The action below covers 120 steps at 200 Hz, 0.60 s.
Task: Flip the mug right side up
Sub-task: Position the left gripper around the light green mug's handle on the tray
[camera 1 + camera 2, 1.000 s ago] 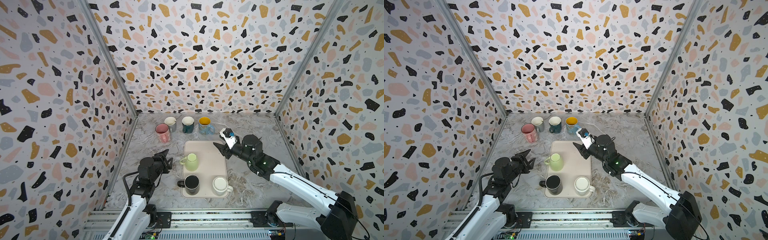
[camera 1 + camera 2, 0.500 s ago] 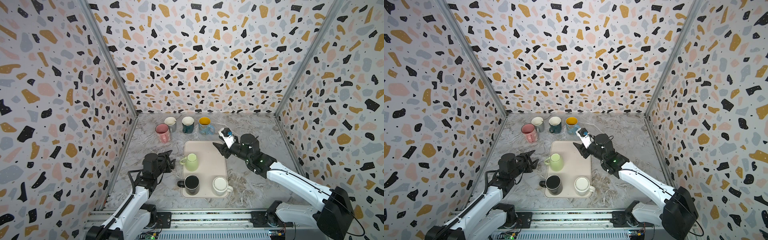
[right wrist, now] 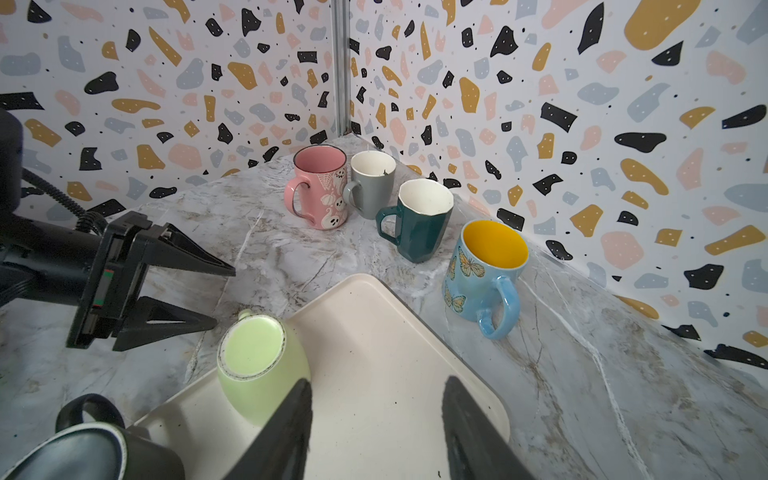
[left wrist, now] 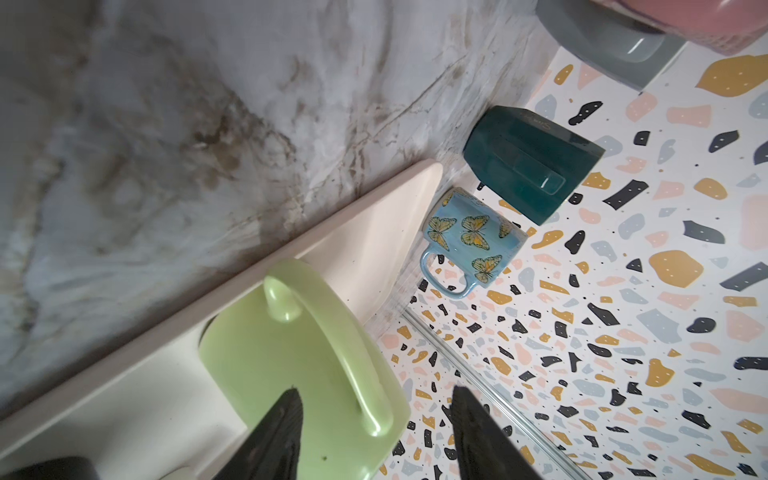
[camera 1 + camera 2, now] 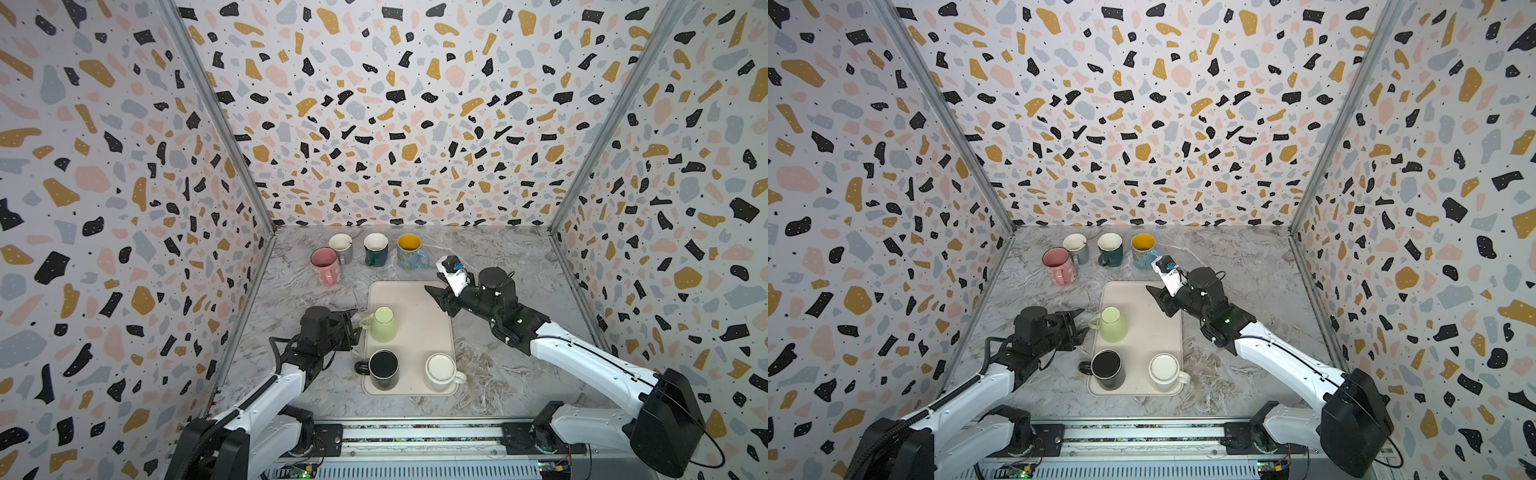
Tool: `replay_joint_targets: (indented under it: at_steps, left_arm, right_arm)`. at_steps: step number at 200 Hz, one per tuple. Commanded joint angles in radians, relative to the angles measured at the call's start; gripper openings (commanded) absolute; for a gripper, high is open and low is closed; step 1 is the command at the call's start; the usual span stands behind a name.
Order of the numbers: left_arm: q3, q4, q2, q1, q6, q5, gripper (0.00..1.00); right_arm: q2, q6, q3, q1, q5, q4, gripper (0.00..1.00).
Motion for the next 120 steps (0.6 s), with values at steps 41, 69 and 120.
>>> replay_joint_targets:
  at_steps: [41,69,120]
  left_arm:
    - [0.066,0.178,0.132,-0.014,-0.011,-0.013,0.56]
    - [0.047,0.242,0.18,-0.016,-0.03,-0.004,0.54]
    - [0.044,0.305,0.242,-0.018,-0.039,0.013,0.54]
  right_arm:
    - [0.012,0.026,-0.003,-0.013,-0.004,0.018,0.52]
    - [0.021,0.026,0.005,-0.017,-0.001,0.015,0.52]
    - [0.031,0.029,0.013,-0.025,0.004,0.01,0.52]
